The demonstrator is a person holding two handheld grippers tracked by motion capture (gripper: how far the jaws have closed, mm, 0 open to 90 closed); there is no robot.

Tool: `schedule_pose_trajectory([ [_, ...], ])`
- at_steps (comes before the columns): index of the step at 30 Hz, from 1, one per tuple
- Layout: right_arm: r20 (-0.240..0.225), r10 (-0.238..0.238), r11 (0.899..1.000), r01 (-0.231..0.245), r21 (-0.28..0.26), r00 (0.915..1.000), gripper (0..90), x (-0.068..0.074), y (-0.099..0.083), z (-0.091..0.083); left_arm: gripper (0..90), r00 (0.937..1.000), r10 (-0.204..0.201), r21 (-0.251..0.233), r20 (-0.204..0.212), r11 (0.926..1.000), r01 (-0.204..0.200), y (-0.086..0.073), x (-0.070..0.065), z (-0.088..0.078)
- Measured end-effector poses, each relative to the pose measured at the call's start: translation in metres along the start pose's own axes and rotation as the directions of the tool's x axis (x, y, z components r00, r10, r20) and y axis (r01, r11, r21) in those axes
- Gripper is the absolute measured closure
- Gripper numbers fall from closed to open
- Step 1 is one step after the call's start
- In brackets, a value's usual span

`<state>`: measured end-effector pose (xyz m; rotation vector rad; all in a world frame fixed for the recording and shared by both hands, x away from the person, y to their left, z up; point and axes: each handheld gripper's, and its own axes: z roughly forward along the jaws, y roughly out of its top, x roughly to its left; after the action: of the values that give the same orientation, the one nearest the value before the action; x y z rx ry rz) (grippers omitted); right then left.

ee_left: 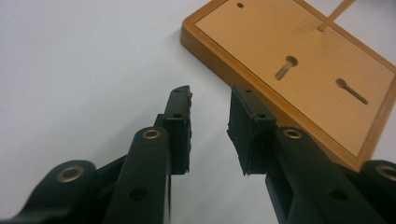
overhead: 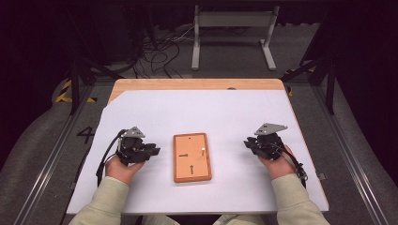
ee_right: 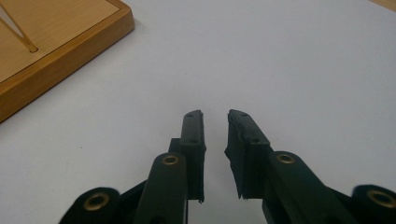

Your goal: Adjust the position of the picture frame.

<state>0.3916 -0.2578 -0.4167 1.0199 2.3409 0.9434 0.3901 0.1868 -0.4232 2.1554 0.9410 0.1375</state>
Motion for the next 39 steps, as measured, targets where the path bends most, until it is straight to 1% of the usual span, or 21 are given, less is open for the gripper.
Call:
schedule_pose_trajectory([
  [1, 0.0, 0.0, 1.0, 0.0, 0.0, 1.0, 76.3, 0.0, 0.0, 0.0, 71.0, 1.0, 0.0, 0.0, 0.0, 1.0, 0.0, 0.0, 0.0, 0.0],
  [4, -0.004, -0.001, 1.0, 0.001, -0.009, 1.0, 77.3, 0.0, -0.001, -0.003, 73.0, 0.9988, 0.025, -0.002, 0.043, 0.9997, -0.025, 0.003, -0.01, -0.003],
  [8, -0.001, -0.002, 1.0, 0.001, -0.02, 1.0, 80.0, -0.001, -0.001, -0.006, 80.2, 0.9888, 0.095, 0.009, 0.115, 0.9953, -0.096, 0.008, -0.032, -0.003],
  [12, -0.002, -0.004, 1.0, 0.004, -0.021, 1.0, 81.5, 0.0, -0.002, -0.007, 88.2, 0.9668, 0.17, 0.03, 0.191, 0.9835, -0.179, 0.011, -0.054, -0.001],
  [15, -0.003, -0.008, 1.0, 0.008, -0.022, 1.0, 81.9, 0.001, -0.002, -0.008, 89.2, 0.9437, 0.216, 0.038, 0.25, 0.9718, -0.233, 0.011, -0.07, 0.001],
  [19, -0.005, -0.002, 1.0, 0.001, -0.028, 1.0, 80.2, 0.0, -0.002, -0.009, 89.4, 0.9121, 0.271, 0.076, 0.307, 0.9485, -0.308, 0.009, -0.088, 0.009],
  [21, -0.005, -0.003, 1.0, 0.003, -0.03, 1.0, 80.8, 0.001, -0.002, -0.009, 89.5, 0.9038, 0.282, 0.096, 0.322, 0.9399, -0.328, 0.008, -0.093, 0.013],
  [22, -0.005, -0.003, 1.0, 0.003, -0.03, 1.0, 80.8, 0.001, -0.002, -0.009, 89.4, 0.9038, 0.282, 0.096, 0.322, 0.9399, -0.328, 0.008, -0.093, 0.013],
  [23, -0.008, -0.006, 0.999, 0.006, -0.032, 1.0, 81.1, 0.001, -0.002, -0.01, 89.4, 0.8962, 0.292, 0.122, 0.334, 0.9294, -0.348, 0.007, -0.095, 0.017],
  [24, -0.007, -0.009, 0.999, 0.009, -0.032, 0.9999, 81.1, 0.002, -0.002, -0.01, 89.5, 0.8962, 0.292, 0.122, 0.334, 0.9294, -0.348, 0.007, -0.095, 0.017],
  [25, -0.008, -0.01, 0.999, 0.01, -0.032, 0.9999, 81.1, 0.002, -0.002, -0.009, 89.4, 0.8939, 0.285, 0.154, 0.346, 0.9225, -0.354, 0.006, -0.095, 0.022],
  [26, -0.008, -0.01, 0.999, 0.01, -0.032, 0.9999, 81.1, 0.002, -0.002, -0.009, 89.5, 0.8939, 0.285, 0.154, 0.346, 0.9225, -0.354, 0.006, -0.095, 0.022],
  [28, -0.012, -0.009, 0.999, 0.009, -0.032, 0.9999, 80.9, 0.002, -0.002, -0.009, 89.5, 0.8875, 0.285, 0.188, 0.362, 0.9103, -0.369, 0.004, -0.094, 0.028],
  [29, -0.013, -0.009, 0.999, 0.009, -0.031, 0.9999, 80.8, 0.002, -0.002, -0.009, 89.5, 0.8908, 0.274, 0.208, 0.363, 0.9081, -0.364, 0.003, -0.095, 0.031],
  [32, -0.014, -0.004, 0.999, 0.003, -0.033, 0.9999, 80.6, 0.002, -0.002, -0.008, 89.5, 0.8912, 0.266, 0.242, 0.368, 0.8981, -0.367, 0.001, -0.095, 0.036],
  [33, -0.015, -0.003, 0.999, 0.002, -0.033, 0.9999, 80.6, 0.002, -0.002, -0.008, 89.5, 0.8911, 0.264, 0.26, 0.369, 0.8911, -0.372, 0.0, -0.095, 0.039],
  [34, -0.015, -0.005, 0.999, 0.004, -0.032, 0.9999, 80.6, 0.002, -0.002, -0.008, 89.5, 0.8949, 0.266, 0.28, 0.358, 0.8838, -0.375, 0.0, -0.094, 0.04],
  [35, -0.015, -0.005, 0.999, 0.004, -0.032, 0.9999, 80.6, 0.002, -0.002, -0.008, 89.5, 0.8949, 0.266, 0.28, 0.358, 0.8838, -0.375, 0.0, -0.094, 0.04],
  [37, -0.014, -0.007, 0.999, 0.006, -0.032, 0.9999, 80.6, 0.002, -0.002, -0.008, 89.5, 0.9024, 0.253, 0.311, 0.348, 0.8772, -0.366, -0.001, -0.092, 0.044],
  [38, -0.014, -0.007, 0.999, 0.006, -0.032, 0.9999, 80.6, 0.002, -0.002, -0.008, 89.5, 0.9024, 0.253, 0.311, 0.348, 0.8772, -0.366, -0.001, -0.092, 0.044],
  [39, -0.014, -0.006, 0.999, 0.006, -0.032, 0.9999, 80.6, 0.002, -0.002, -0.008, 89.5, 0.9067, 0.254, 0.312, 0.337, 0.8787, -0.362, -0.002, -0.091, 0.045],
])
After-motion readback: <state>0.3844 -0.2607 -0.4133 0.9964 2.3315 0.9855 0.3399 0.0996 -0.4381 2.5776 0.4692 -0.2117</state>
